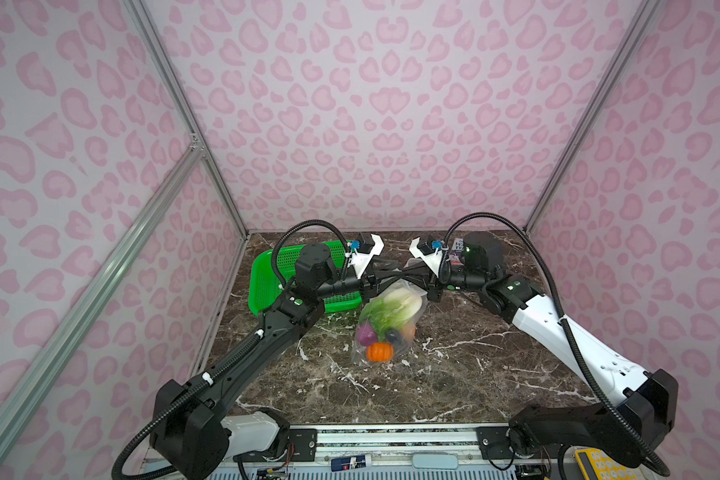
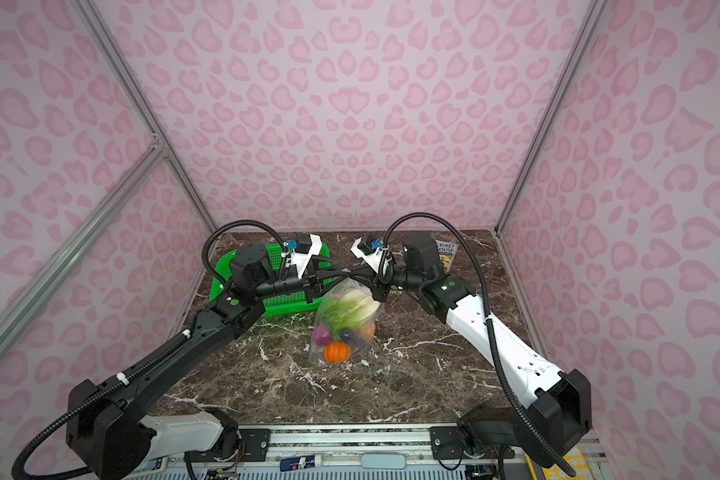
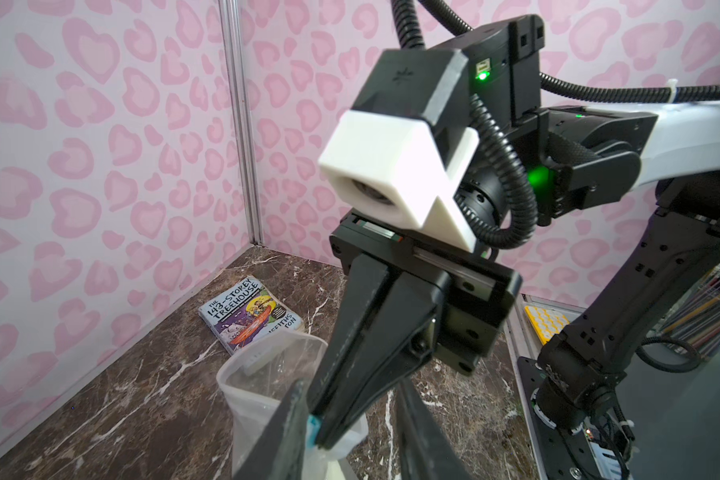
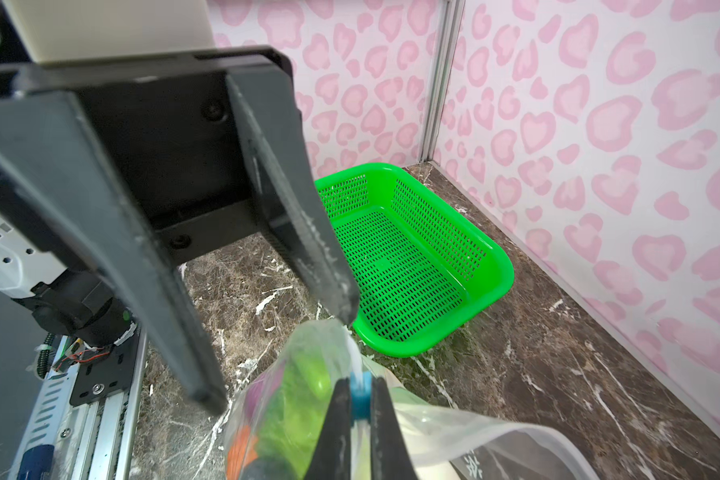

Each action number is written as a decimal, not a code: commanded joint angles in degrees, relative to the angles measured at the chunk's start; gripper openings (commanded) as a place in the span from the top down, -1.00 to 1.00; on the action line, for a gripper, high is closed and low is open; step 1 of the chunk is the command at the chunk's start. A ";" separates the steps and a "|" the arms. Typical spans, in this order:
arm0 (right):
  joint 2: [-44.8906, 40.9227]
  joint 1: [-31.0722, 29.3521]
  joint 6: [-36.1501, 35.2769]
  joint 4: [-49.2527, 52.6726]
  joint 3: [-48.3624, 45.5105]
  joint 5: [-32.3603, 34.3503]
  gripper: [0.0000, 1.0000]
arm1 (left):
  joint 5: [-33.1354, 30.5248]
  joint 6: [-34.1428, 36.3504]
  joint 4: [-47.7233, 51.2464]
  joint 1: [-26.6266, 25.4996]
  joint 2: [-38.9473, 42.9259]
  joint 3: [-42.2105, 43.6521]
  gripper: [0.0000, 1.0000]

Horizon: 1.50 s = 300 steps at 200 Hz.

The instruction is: Place the food in the zip-top bag and seal the zipper

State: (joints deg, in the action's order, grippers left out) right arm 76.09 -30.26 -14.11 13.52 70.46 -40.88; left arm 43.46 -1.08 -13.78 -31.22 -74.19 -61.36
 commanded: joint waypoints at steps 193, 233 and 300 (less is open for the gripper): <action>-0.62 -0.06 0.02 -0.64 -0.87 2.43 1.00 | -0.46 -2.52 -2.13 0.11 -2.37 -0.26 0.92; -0.62 0.14 -0.99 0.80 -1.40 3.42 1.00 | -3.19 -1.99 -1.38 0.28 -0.10 -0.89 0.92; -1.56 0.62 -2.72 4.05 -0.50 5.28 1.00 | -3.96 -1.78 -1.47 0.37 2.11 -2.71 0.91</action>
State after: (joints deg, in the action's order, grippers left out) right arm 74.83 -30.28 -16.21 12.32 69.95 -41.56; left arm 39.64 -3.31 -10.33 -31.22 -73.69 -62.78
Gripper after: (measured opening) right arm 0.069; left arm 0.051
